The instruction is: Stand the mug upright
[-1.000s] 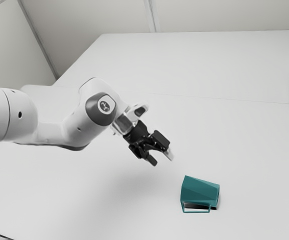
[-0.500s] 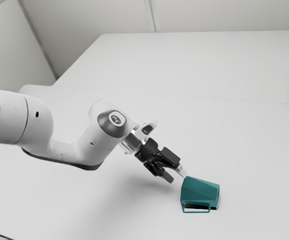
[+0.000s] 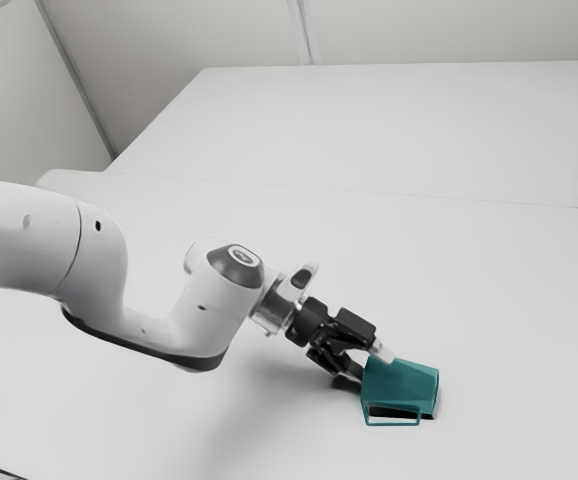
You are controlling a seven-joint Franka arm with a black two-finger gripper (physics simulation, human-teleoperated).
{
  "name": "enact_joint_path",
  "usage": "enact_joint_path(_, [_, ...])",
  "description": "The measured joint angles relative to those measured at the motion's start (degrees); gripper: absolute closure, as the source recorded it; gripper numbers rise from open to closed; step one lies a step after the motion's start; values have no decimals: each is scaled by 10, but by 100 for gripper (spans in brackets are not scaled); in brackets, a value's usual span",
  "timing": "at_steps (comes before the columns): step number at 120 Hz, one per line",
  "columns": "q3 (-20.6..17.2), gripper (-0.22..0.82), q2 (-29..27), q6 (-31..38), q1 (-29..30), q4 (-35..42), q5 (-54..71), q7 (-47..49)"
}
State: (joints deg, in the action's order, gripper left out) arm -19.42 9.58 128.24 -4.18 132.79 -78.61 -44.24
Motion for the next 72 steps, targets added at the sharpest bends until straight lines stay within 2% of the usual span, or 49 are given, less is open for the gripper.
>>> enact_joint_path(17, [-6,43,-1,2,0,-1,-8,-10])
enact_joint_path(30, [-11,60,-1,3,0,-1,-14,-15])
enact_joint_path(47, [-15,70,-5,4,0,-4,-18,-21])
enact_joint_path(72, [-18,76,-20,5,0,-7,-20,-25])
